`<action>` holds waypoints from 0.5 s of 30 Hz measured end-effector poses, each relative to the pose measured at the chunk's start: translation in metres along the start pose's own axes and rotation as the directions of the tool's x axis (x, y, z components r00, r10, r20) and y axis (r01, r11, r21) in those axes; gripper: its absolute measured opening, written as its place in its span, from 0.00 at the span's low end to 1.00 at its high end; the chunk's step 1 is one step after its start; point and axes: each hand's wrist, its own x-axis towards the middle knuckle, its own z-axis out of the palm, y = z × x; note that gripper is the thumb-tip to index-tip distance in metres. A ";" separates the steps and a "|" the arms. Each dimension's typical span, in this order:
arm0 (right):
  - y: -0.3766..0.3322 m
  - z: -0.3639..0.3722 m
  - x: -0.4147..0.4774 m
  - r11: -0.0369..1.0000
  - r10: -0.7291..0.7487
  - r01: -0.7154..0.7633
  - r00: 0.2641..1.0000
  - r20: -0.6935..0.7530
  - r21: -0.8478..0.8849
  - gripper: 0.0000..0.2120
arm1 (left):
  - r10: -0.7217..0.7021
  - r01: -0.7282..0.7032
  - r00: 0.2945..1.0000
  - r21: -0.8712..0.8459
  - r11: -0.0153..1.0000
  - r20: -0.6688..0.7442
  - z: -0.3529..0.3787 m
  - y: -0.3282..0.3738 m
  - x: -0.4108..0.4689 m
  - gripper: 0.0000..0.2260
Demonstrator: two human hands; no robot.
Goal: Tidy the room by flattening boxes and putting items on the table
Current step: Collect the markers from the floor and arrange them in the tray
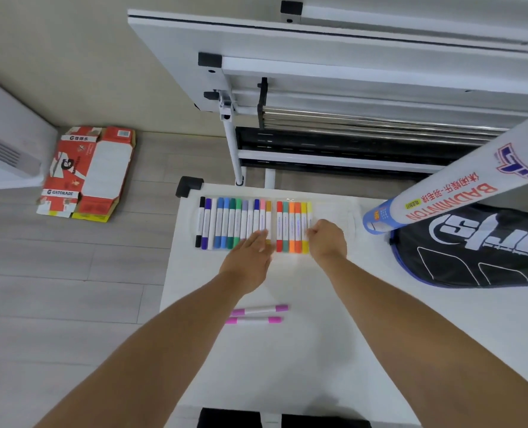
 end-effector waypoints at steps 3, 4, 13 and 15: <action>0.001 0.020 -0.055 0.955 -0.294 0.297 0.952 0.088 -0.024 0.09 | 0.031 -0.032 0.999 0.030 0.999 0.012 0.012 -0.019 -0.038 0.22; 0.001 0.028 -0.074 0.916 -0.388 0.399 0.908 0.154 -0.045 0.10 | 0.022 -0.023 1.000 0.020 1.000 0.010 0.016 -0.027 -0.049 0.22; 0.000 0.067 -0.137 0.703 -0.523 0.659 0.734 0.433 -0.267 0.06 | -0.044 0.044 0.999 -0.008 0.999 -0.024 0.026 -0.081 -0.106 0.21; 0.000 0.068 -0.138 0.666 -0.514 0.668 0.733 0.445 -0.331 0.07 | -0.046 0.046 0.999 -0.025 0.999 -0.020 0.026 -0.082 -0.106 0.21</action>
